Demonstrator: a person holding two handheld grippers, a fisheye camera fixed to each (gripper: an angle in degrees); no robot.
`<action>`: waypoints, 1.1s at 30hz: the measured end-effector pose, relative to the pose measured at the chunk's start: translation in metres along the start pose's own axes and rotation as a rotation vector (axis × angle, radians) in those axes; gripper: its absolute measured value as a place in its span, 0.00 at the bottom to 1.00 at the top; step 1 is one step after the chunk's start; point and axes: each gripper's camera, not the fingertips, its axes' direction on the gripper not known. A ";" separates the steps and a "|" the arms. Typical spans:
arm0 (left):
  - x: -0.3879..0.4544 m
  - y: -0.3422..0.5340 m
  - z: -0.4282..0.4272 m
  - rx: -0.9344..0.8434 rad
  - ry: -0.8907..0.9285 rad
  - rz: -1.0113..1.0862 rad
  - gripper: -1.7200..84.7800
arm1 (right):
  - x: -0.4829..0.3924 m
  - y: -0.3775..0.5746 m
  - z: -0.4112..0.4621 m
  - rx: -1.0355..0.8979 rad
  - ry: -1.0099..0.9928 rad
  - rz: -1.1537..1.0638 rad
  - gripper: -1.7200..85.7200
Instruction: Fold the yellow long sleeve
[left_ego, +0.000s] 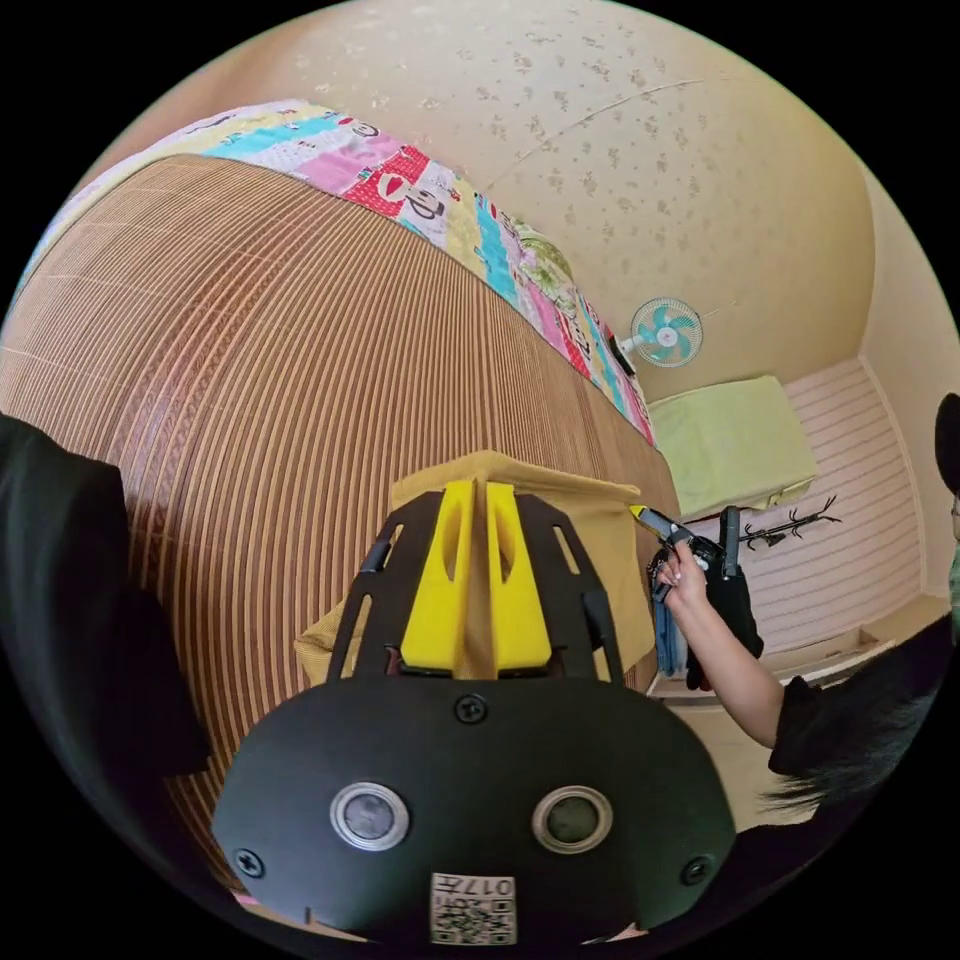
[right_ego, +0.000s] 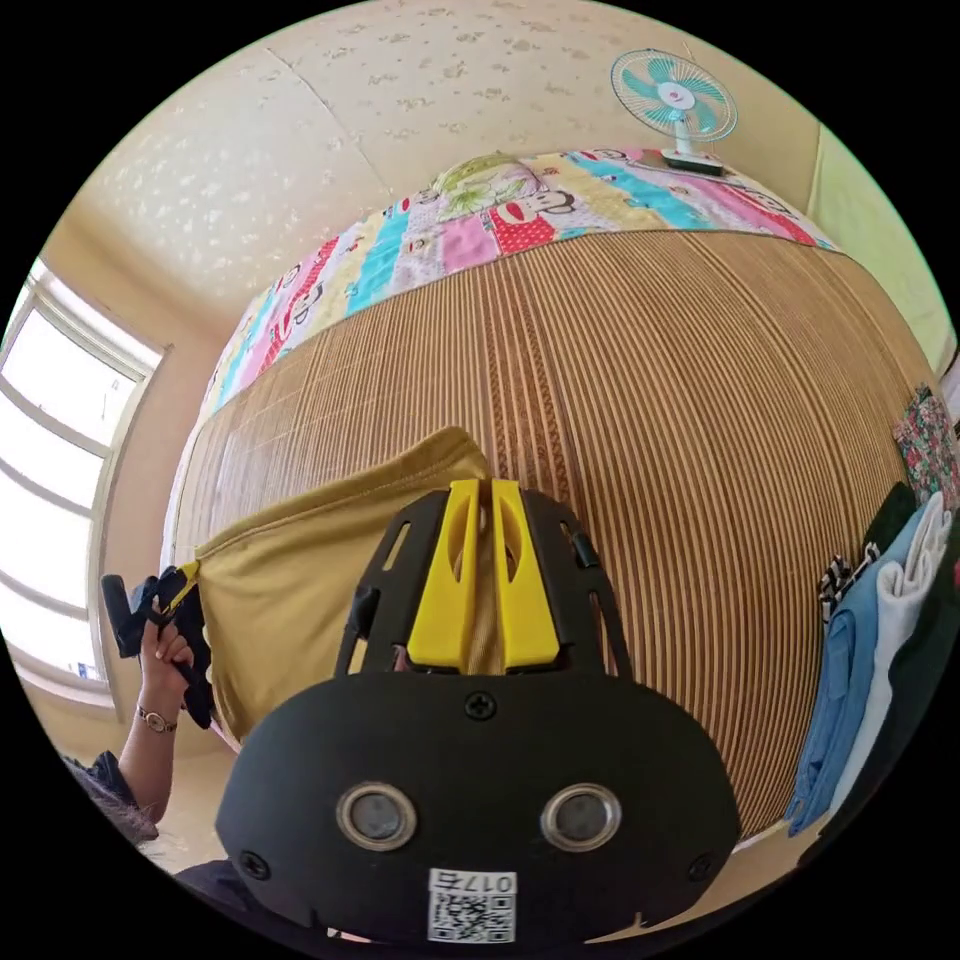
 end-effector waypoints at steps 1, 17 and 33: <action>-0.013 -0.004 0.014 -0.061 -0.046 -0.053 0.06 | 0.007 -0.002 0.022 -0.064 0.016 0.013 0.05; -0.053 0.240 -0.041 0.155 -0.004 -0.143 0.21 | -0.011 0.214 0.042 0.178 0.220 -0.280 0.04; -0.157 0.294 -0.061 0.303 0.265 -0.200 0.07 | 0.020 0.260 -0.011 0.091 0.089 -0.227 0.03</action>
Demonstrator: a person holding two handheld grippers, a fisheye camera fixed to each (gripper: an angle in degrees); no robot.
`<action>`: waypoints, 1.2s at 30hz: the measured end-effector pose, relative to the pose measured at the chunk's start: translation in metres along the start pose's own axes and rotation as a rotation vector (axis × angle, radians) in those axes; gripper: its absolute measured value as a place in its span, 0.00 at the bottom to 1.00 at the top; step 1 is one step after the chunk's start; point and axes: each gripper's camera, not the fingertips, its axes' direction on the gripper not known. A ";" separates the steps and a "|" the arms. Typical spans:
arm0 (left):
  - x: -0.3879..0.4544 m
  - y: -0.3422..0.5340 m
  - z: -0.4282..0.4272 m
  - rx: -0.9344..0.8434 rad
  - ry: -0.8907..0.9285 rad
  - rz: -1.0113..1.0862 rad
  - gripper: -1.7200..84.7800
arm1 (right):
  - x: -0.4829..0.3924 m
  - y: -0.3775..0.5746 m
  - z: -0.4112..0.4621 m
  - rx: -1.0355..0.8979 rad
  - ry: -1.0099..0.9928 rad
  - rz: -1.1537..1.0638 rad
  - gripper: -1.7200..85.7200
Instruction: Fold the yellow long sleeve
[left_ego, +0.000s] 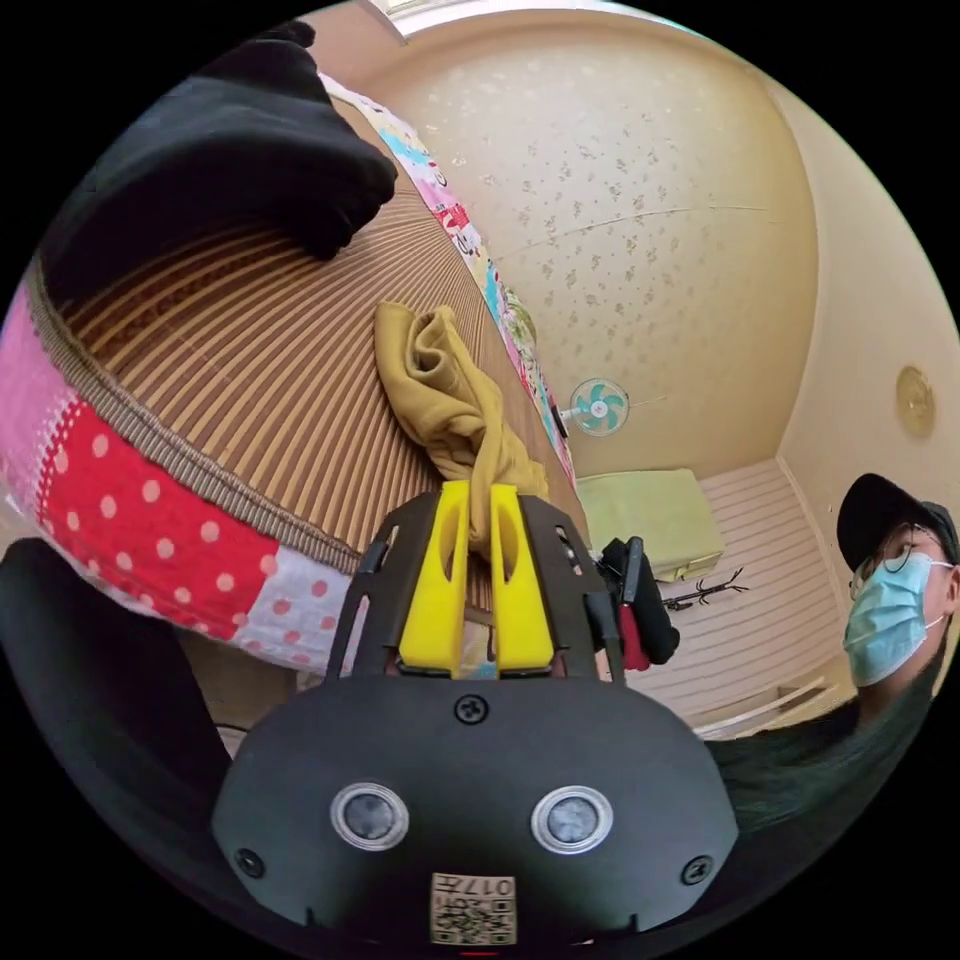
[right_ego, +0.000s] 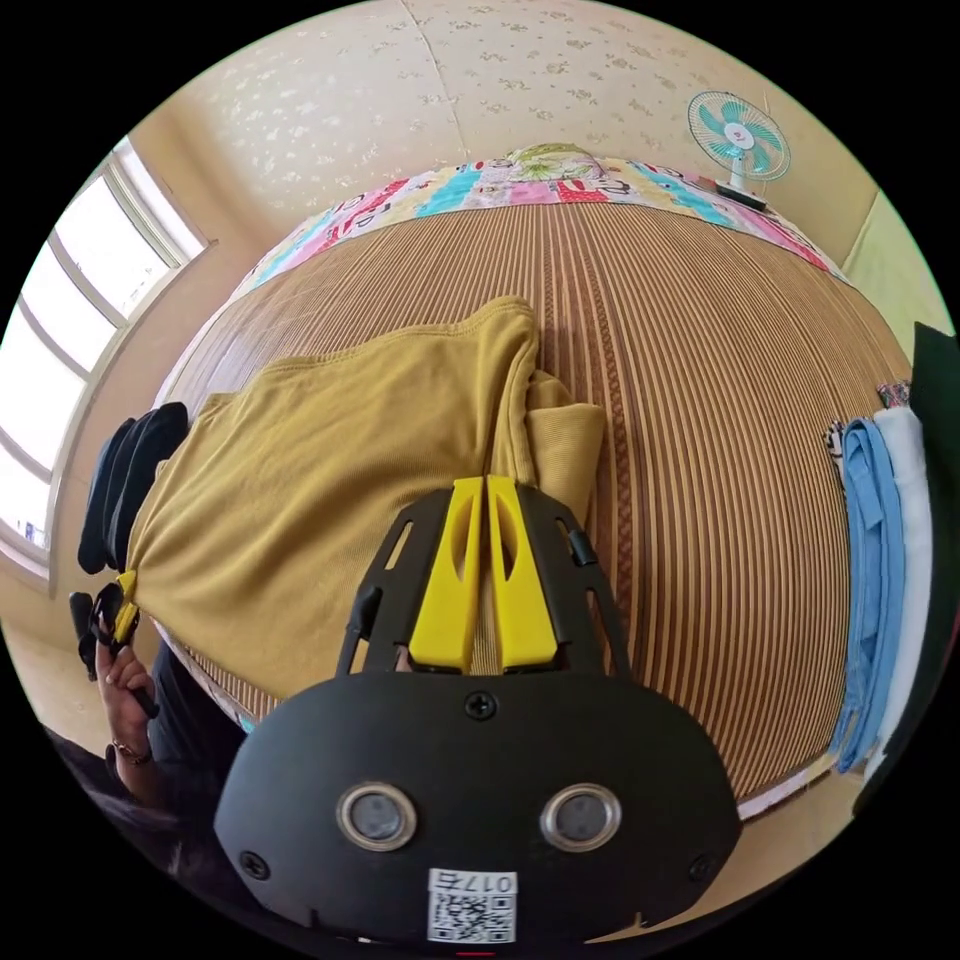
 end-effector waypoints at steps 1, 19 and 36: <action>-0.005 0.009 -0.008 0.000 -0.010 -0.021 0.08 | -0.003 0.016 -0.012 0.013 0.004 0.013 0.03; 0.070 -0.009 0.045 0.062 0.083 0.266 0.07 | -0.100 0.079 -0.116 0.190 -0.214 0.039 0.03; 0.098 0.124 0.181 -0.516 0.324 0.608 0.13 | -0.031 0.153 -0.205 0.401 -0.256 0.291 0.07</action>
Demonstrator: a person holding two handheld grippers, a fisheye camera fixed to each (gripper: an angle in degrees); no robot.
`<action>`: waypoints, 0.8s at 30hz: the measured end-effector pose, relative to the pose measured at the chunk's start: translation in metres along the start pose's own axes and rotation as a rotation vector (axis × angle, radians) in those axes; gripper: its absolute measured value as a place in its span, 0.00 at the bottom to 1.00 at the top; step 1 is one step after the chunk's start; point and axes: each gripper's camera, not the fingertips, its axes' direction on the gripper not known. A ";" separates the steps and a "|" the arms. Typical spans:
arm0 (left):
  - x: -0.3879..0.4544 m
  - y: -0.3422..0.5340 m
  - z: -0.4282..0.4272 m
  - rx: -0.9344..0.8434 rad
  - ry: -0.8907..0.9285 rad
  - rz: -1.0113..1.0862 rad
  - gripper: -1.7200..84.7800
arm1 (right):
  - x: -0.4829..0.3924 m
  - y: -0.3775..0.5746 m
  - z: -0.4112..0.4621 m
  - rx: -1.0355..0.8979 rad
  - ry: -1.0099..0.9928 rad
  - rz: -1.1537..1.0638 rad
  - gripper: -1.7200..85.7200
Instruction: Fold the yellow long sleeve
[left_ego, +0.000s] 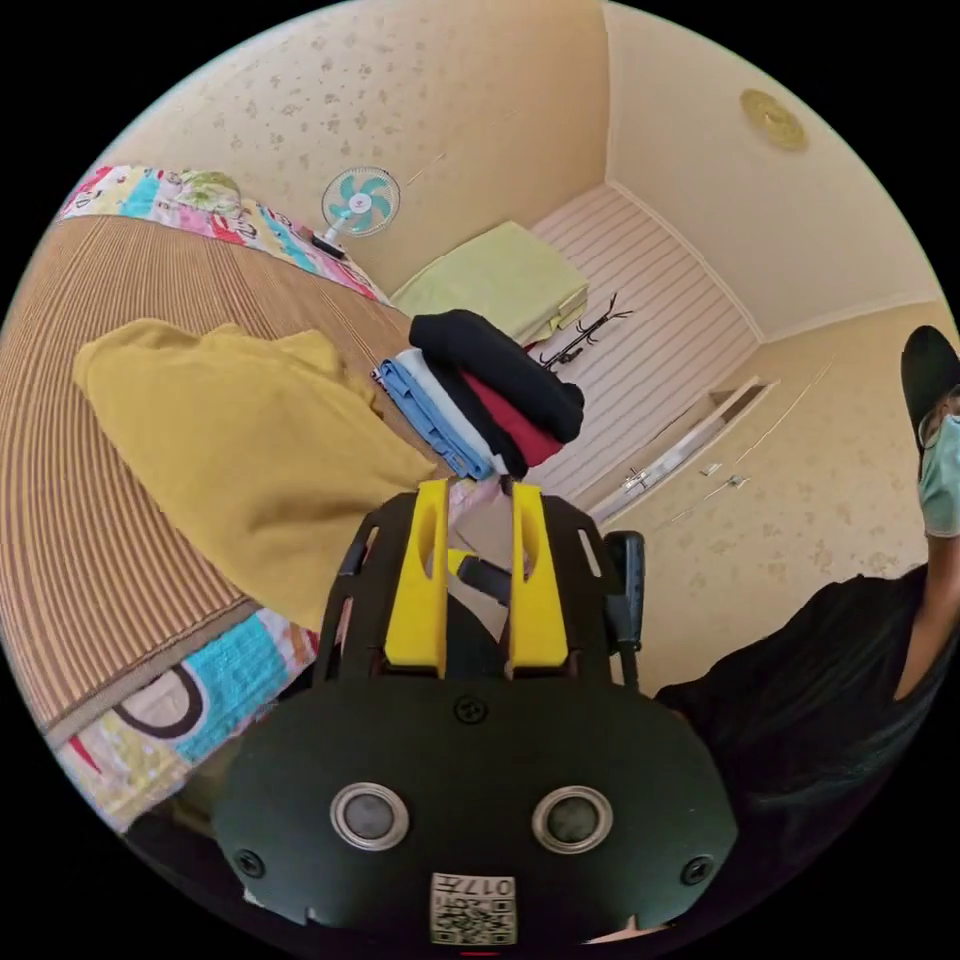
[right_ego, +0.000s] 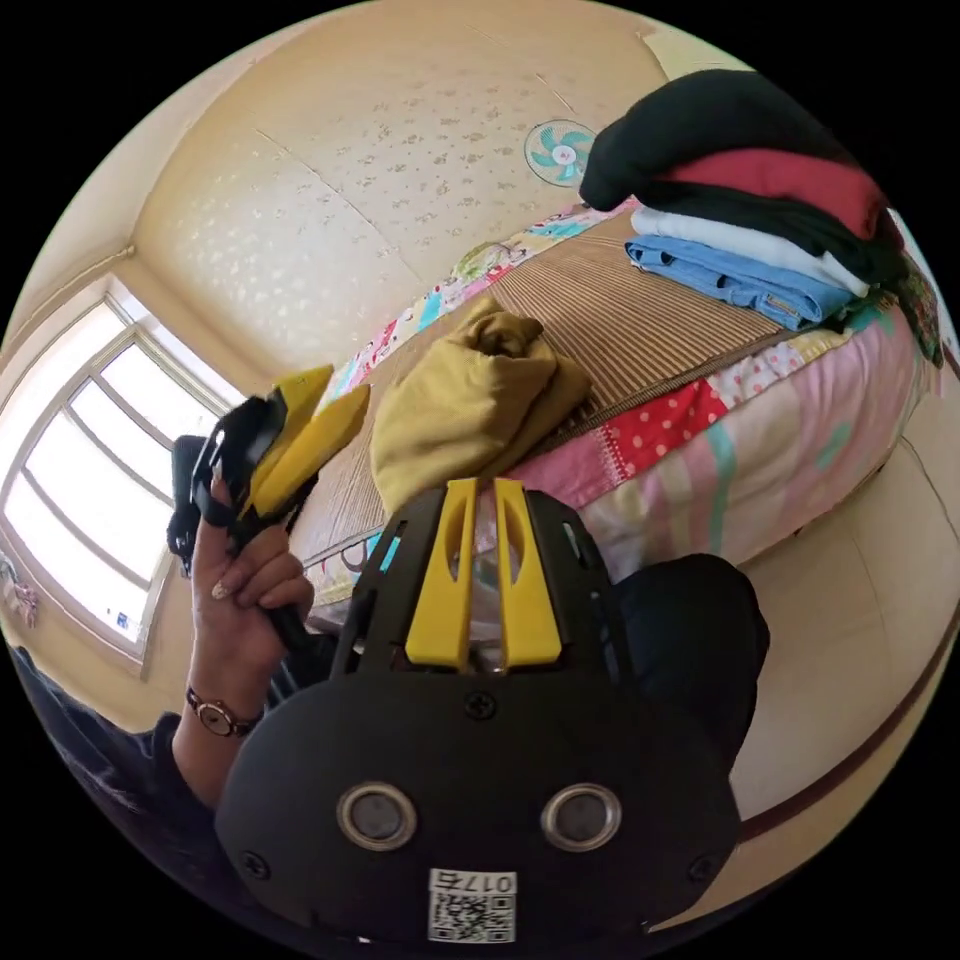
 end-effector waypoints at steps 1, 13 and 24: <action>-0.006 0.015 -0.024 0.017 -0.037 -0.039 0.14 | -0.018 -0.017 0.005 0.012 -0.021 -0.052 0.09; 0.003 0.120 -0.188 0.223 -0.435 -0.233 0.14 | -0.090 -0.164 0.222 -0.297 0.364 -0.561 0.09; 0.023 0.129 -0.254 0.259 -0.740 -0.181 0.14 | 0.072 -0.254 0.081 -0.233 0.288 -0.014 0.10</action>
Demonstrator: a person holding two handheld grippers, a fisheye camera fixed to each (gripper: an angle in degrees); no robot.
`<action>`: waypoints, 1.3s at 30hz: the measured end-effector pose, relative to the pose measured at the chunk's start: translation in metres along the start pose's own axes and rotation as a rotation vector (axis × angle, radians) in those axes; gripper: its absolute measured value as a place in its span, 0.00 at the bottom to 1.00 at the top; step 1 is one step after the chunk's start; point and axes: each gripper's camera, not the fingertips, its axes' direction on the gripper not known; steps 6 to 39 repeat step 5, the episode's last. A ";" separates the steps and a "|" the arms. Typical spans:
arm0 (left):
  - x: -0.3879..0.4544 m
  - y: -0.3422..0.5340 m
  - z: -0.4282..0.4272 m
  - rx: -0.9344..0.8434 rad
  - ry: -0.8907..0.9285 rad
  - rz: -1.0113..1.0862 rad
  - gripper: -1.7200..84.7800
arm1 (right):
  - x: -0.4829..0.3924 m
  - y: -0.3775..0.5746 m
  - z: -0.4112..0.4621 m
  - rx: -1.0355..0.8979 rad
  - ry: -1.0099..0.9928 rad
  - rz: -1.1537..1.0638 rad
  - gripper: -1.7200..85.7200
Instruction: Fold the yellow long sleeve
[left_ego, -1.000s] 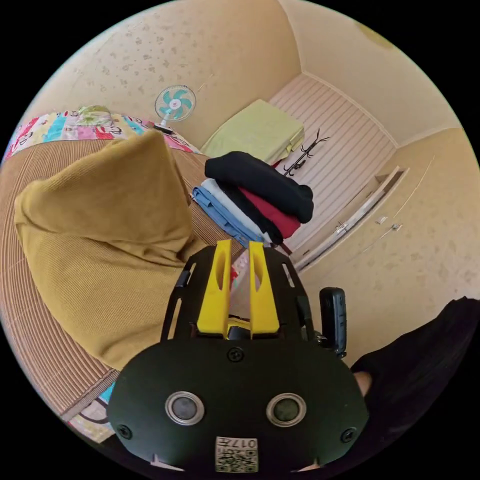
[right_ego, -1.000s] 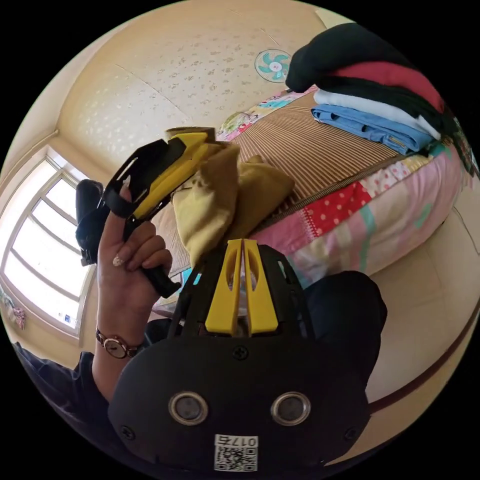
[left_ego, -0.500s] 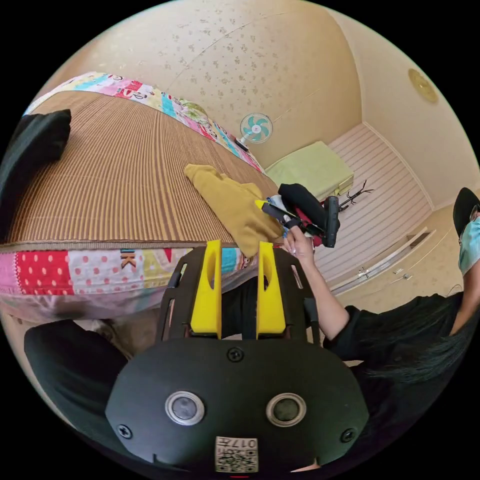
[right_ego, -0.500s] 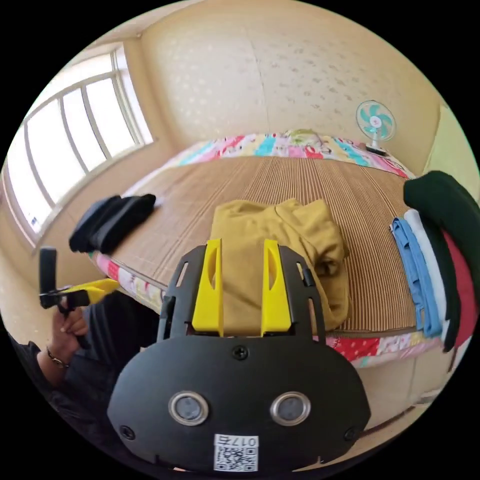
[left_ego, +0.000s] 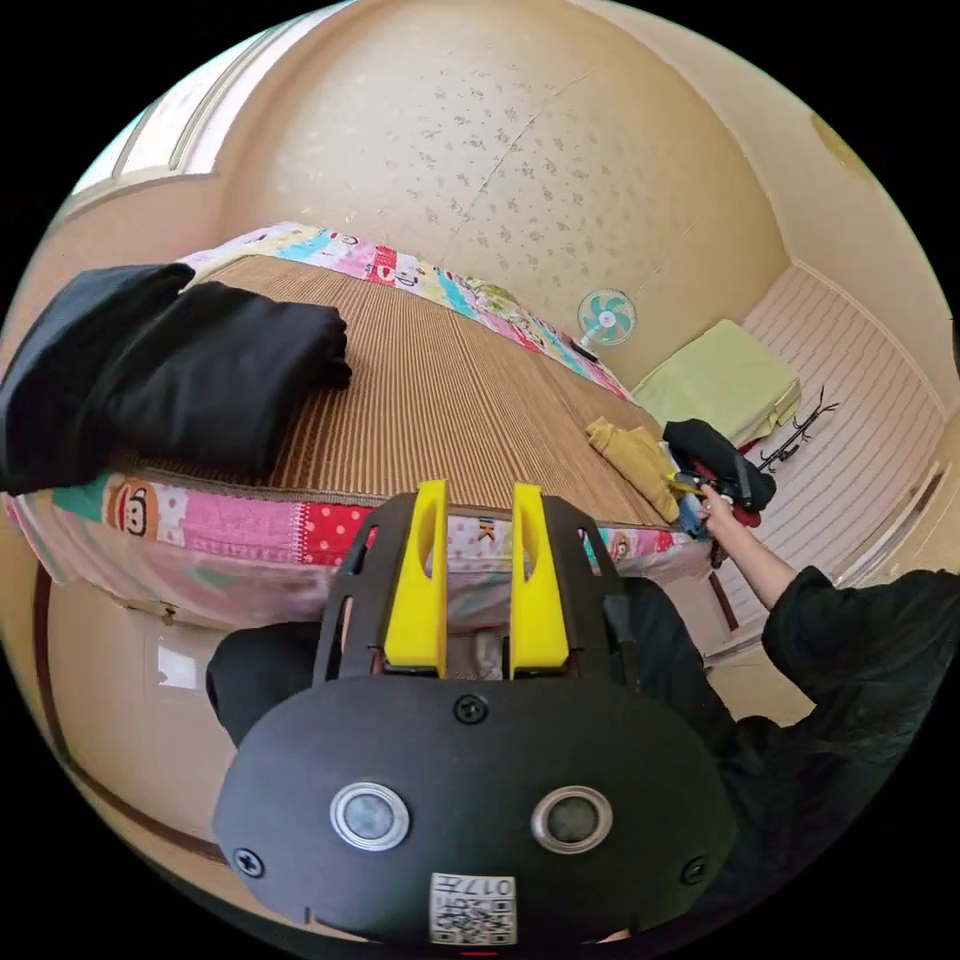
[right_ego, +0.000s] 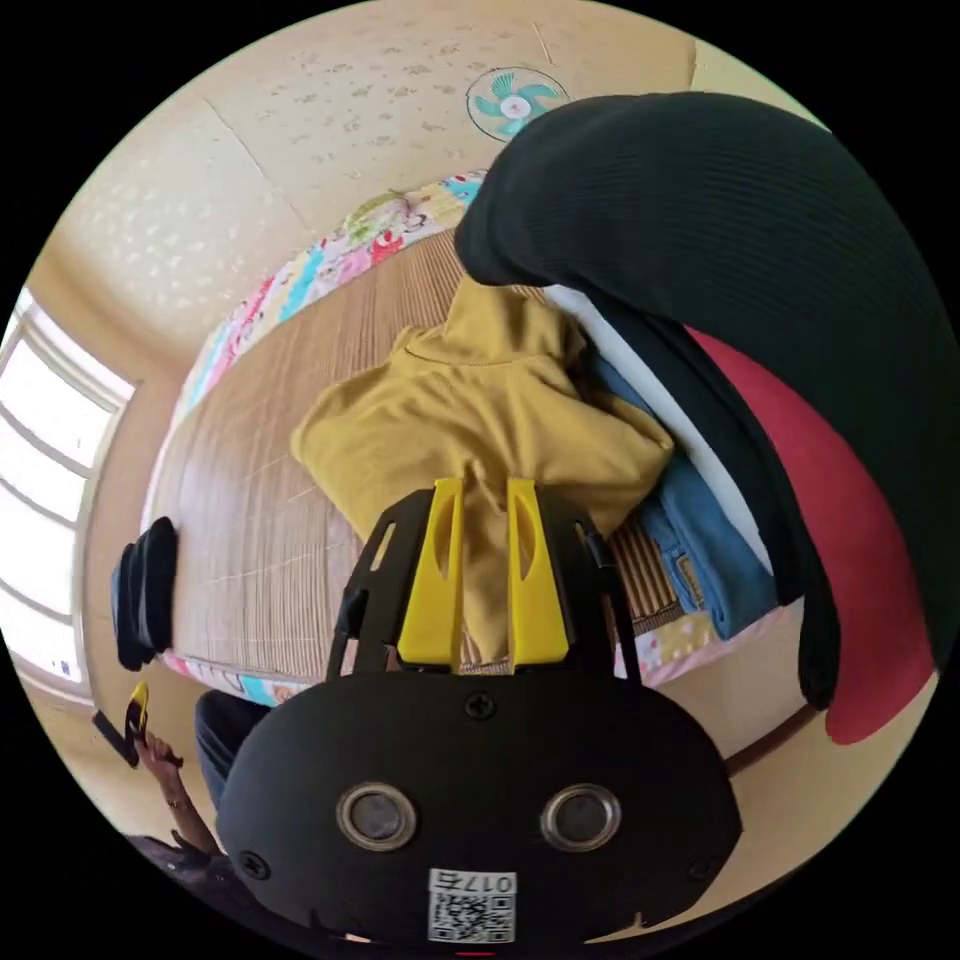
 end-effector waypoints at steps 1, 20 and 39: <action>-0.007 -0.020 -0.003 0.004 -0.060 0.027 0.15 | -0.013 0.026 -0.014 0.017 -0.014 -0.057 0.10; -0.041 -0.114 0.004 0.025 -0.286 0.060 0.18 | -0.051 0.111 -0.041 0.005 -0.036 -0.187 0.10; -0.041 -0.114 0.004 0.025 -0.286 0.060 0.18 | -0.051 0.111 -0.041 0.005 -0.036 -0.187 0.10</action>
